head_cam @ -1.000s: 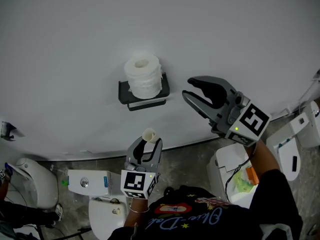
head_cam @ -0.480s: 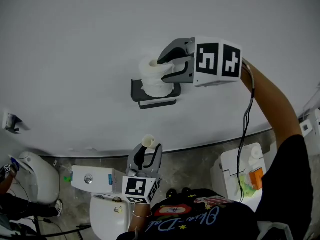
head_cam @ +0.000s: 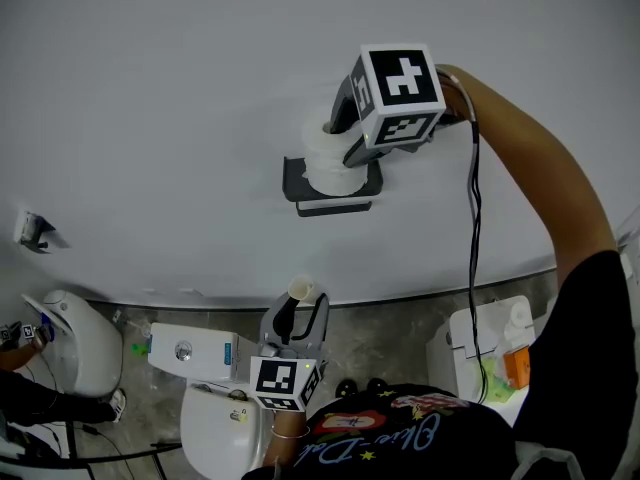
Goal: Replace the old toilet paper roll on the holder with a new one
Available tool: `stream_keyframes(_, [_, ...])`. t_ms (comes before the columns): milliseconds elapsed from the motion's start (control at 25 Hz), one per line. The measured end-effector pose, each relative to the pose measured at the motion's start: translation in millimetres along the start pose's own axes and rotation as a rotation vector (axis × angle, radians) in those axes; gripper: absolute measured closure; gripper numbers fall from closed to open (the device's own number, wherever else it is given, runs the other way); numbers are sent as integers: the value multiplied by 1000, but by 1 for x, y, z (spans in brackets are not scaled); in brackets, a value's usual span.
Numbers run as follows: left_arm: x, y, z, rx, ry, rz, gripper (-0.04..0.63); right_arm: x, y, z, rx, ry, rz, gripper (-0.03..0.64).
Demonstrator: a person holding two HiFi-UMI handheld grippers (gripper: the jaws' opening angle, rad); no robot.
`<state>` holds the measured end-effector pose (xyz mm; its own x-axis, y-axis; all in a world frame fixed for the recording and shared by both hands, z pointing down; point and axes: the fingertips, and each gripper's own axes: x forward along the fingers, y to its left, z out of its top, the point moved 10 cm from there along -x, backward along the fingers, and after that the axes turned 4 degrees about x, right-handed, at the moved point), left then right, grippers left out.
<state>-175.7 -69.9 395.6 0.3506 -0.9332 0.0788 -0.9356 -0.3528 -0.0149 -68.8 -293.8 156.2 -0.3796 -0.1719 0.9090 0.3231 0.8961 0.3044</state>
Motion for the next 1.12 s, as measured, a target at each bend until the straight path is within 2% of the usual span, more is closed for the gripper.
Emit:
stream_keyframes(120, [0, 0, 0, -4, -1, -3, 426, -1, 2, 0, -25, -22, -7, 433])
stream_keyframes(280, [1, -1, -2, -1, 8, -15, 426, -6, 7, -17, -22, -160, -54, 434])
stream_keyframes(400, [2, -2, -2, 5, 16, -27, 426, -14, 16, -41, 45, -301, -100, 437])
stream_keyframes(520, [7, -5, 0, 16, 18, -47, 426, -27, 34, -68, 143, -506, -135, 439])
stream_keyframes(760, [18, -12, 2, 30, 28, -85, 426, -35, 102, -144, 469, -1112, -207, 439])
stream_keyframes(840, [20, -12, 1, 29, 39, -92, 426, -12, 135, -175, 607, -1256, -256, 439])
stream_keyframes(960, [21, -10, -2, 28, 57, -92, 426, 32, 178, -216, 839, -1371, -311, 439])
stream_keyframes(1040, [20, -9, -3, 14, 60, -89, 426, 59, 191, -234, 959, -1389, -317, 439])
stream_keyframes(1120, [20, -9, -2, -1, 53, -87, 426, 79, 191, -245, 1030, -1374, -321, 439])
